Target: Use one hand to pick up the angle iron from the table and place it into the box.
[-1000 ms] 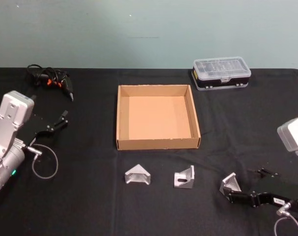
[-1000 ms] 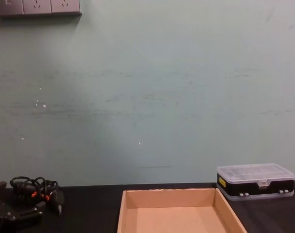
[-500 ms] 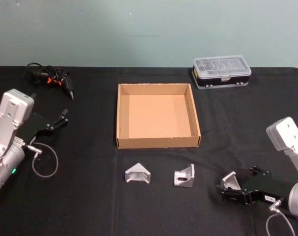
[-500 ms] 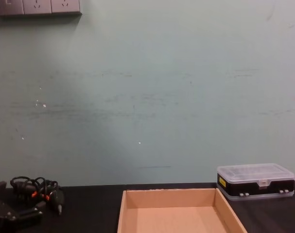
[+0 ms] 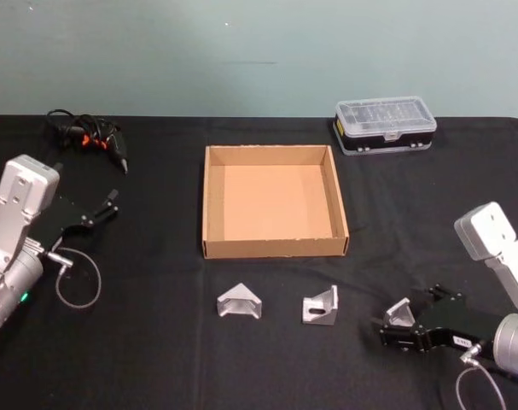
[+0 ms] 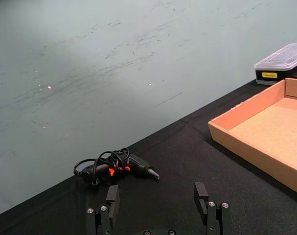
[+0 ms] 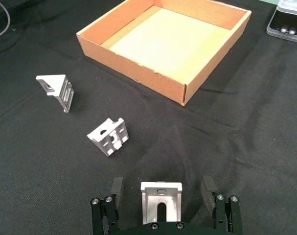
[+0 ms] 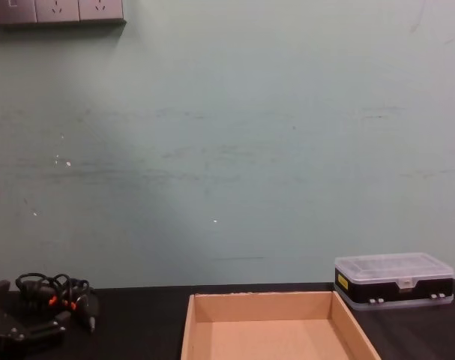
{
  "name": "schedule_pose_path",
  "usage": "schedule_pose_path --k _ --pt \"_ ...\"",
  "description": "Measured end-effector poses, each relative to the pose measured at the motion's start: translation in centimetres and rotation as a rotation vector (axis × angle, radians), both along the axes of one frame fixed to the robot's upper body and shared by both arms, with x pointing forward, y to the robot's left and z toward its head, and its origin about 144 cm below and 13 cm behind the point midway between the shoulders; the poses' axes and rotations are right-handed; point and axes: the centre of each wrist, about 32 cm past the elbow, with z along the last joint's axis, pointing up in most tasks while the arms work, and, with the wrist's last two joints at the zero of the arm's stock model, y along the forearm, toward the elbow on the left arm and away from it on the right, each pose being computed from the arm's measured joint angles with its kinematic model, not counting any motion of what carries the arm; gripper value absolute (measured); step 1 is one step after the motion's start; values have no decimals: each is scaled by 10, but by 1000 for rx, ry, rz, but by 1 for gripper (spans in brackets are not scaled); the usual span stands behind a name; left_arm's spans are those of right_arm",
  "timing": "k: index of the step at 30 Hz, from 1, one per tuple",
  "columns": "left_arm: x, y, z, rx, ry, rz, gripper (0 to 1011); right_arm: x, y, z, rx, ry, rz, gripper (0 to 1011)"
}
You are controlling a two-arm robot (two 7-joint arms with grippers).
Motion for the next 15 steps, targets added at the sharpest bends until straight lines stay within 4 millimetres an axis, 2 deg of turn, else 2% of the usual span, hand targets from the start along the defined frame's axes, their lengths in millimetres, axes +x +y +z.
schedule_pose_path --k 6,10,15 --pt "0 0 0 0 0 0 1000 1 2 -2 -4 0 9 990" --pt "0 0 0 0 0 0 1000 1 3 -3 -8 -3 12 915" --pt "0 0 0 0 0 0 1000 1 3 -3 -12 -6 11 761"
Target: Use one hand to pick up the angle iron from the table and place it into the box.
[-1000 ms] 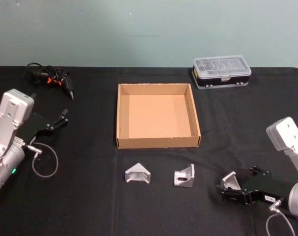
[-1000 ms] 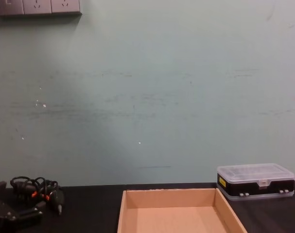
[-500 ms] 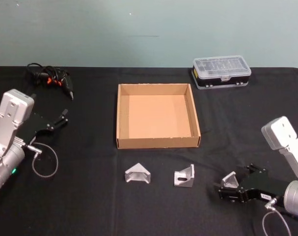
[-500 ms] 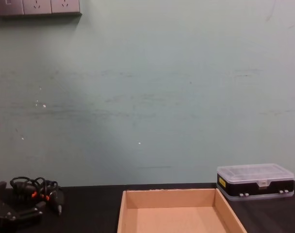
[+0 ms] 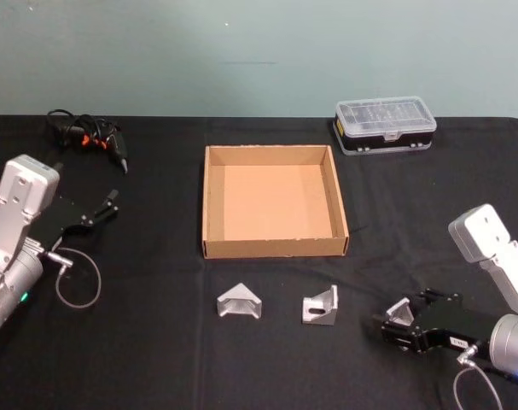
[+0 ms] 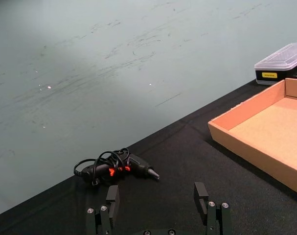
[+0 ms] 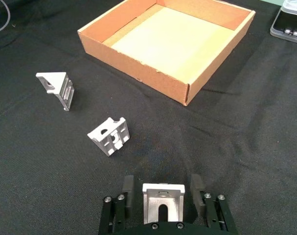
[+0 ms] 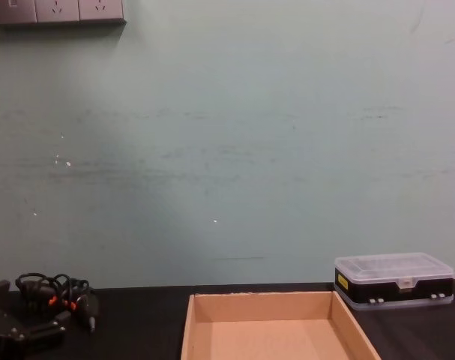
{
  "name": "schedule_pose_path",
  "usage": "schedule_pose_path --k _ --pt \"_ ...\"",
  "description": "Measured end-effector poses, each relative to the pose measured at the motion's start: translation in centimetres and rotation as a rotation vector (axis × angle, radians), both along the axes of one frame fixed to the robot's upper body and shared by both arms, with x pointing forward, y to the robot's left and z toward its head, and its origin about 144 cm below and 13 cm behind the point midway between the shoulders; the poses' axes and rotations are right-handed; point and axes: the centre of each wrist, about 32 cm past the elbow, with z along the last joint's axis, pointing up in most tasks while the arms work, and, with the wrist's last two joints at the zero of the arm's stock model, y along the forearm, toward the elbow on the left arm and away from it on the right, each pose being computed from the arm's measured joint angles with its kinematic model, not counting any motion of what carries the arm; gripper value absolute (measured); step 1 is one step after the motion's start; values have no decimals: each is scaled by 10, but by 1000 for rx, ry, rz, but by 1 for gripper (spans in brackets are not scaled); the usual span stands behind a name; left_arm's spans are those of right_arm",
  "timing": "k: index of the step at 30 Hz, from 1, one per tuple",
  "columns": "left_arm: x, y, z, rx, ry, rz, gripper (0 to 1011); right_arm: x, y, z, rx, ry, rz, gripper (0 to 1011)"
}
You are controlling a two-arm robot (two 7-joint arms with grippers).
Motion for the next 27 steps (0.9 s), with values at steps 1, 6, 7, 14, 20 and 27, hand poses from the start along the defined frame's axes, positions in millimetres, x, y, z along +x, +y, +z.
schedule_pose_path --k 1,6,7,14,20,27 --pt "0 0 0 0 0 0 1000 0 0 0 0 0 0 744" --pt "0 0 0 0 0 0 1000 0 0 0 -3 -2 1 592" --pt "0 0 0 0 0 0 1000 0 0 -1 -4 -1 1 547" --pt "0 0 0 0 0 0 1000 -1 -1 -3 -8 -2 1 450" --pt "0 0 0 0 0 0 1000 -4 -1 3 -11 -25 -4 450" --pt "0 0 0 0 0 0 1000 -2 4 24 -4 -106 0 450"
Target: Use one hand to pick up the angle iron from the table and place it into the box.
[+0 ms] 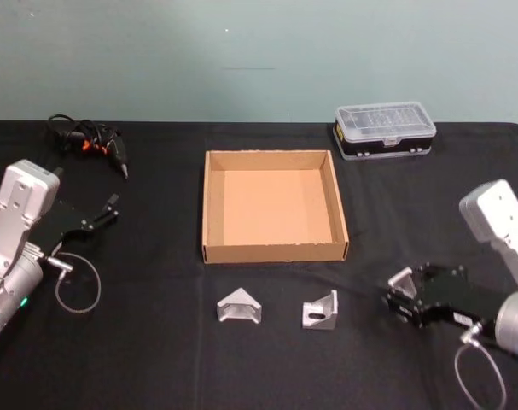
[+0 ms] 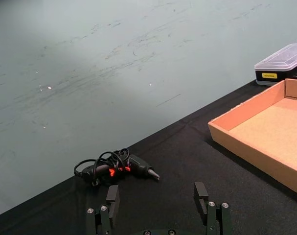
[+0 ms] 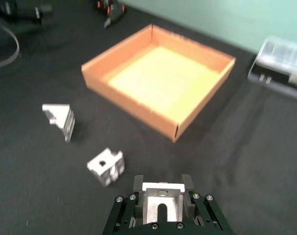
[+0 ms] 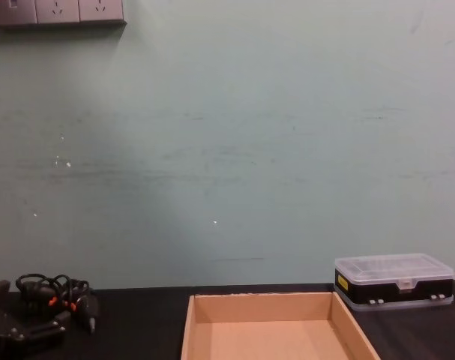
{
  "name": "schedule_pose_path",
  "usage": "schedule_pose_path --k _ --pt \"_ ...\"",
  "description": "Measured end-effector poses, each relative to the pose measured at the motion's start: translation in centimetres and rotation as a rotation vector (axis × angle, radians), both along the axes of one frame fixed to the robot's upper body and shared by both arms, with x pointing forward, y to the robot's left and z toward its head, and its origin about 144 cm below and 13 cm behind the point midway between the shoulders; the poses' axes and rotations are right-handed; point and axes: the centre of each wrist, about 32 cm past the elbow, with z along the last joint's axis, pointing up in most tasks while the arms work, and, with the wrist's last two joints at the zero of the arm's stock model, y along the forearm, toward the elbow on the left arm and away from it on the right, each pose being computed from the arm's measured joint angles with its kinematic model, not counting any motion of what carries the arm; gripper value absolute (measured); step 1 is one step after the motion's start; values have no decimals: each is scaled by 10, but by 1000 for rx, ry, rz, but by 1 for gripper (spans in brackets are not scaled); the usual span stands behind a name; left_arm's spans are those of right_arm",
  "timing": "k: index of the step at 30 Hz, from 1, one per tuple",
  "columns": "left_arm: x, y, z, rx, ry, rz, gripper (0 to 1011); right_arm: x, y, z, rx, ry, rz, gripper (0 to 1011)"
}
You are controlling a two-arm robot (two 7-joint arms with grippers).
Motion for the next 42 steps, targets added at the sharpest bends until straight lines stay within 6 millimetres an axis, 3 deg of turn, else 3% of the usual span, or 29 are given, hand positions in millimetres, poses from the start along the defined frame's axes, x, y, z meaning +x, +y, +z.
schedule_pose_path --k 7,13,20,30,42 --pt "0 0 0 0 0 0 1000 16 15 20 23 -92 15 450" --pt "0 0 0 0 0 0 1000 44 41 29 39 -145 44 450" --pt "0 0 0 0 0 0 1000 80 67 27 40 -146 68 450" --pt "0 0 0 0 0 0 1000 128 87 18 36 -106 67 450" --pt "0 0 0 0 0 0 1000 163 98 1 9 -53 50 450"
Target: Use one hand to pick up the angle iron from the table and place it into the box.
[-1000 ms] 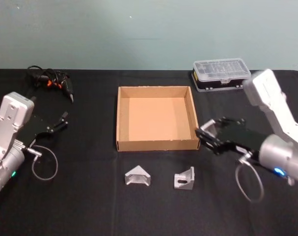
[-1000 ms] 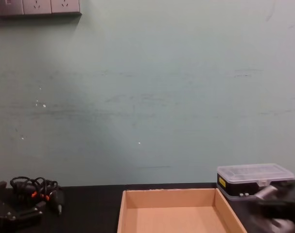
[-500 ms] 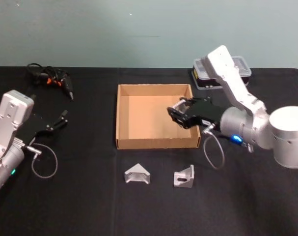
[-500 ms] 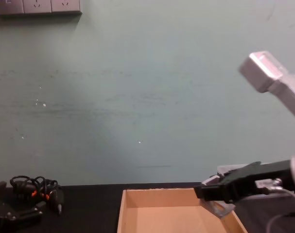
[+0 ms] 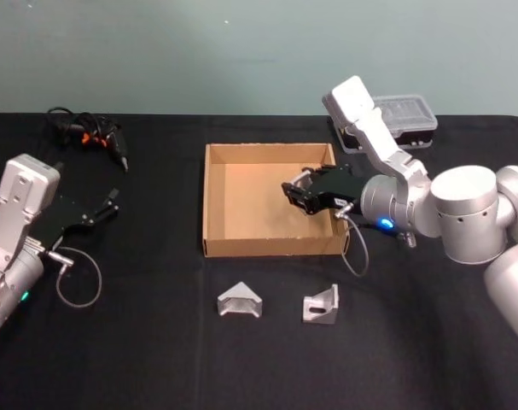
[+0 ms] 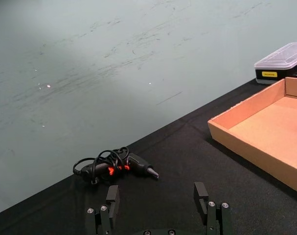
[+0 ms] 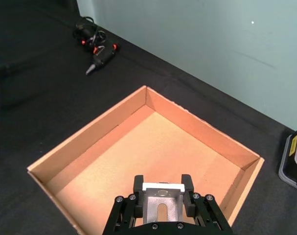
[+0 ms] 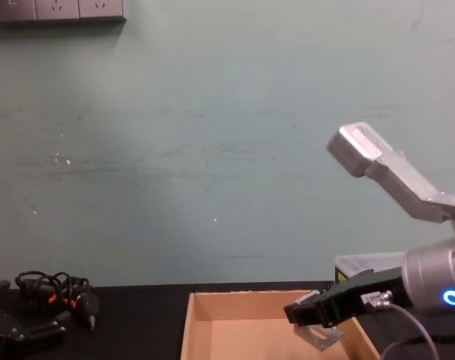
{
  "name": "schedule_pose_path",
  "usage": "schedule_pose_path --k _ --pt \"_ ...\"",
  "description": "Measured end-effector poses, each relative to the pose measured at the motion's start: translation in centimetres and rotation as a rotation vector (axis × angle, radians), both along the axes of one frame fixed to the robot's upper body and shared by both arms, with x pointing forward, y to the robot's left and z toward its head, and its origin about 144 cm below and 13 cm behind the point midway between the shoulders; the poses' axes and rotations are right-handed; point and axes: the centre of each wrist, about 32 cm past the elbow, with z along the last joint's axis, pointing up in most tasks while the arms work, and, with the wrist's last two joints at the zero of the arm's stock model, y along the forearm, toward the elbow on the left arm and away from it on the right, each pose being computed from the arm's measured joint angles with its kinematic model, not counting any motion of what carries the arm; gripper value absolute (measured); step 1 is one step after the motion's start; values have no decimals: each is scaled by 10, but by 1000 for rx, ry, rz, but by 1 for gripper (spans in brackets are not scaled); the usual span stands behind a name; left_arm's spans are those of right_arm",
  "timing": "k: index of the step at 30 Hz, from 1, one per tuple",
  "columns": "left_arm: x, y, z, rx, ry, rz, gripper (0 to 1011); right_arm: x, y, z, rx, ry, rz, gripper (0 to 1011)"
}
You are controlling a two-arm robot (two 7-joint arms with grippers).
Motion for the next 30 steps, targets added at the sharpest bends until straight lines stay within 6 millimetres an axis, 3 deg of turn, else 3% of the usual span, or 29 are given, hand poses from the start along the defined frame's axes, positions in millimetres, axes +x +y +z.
schedule_pose_path --k 22,30 --pt "0 0 0 0 0 0 1000 12 -3 -16 -40 32 -20 453" --pt "0 0 0 0 0 0 1000 10 -5 -16 -34 16 -23 687"
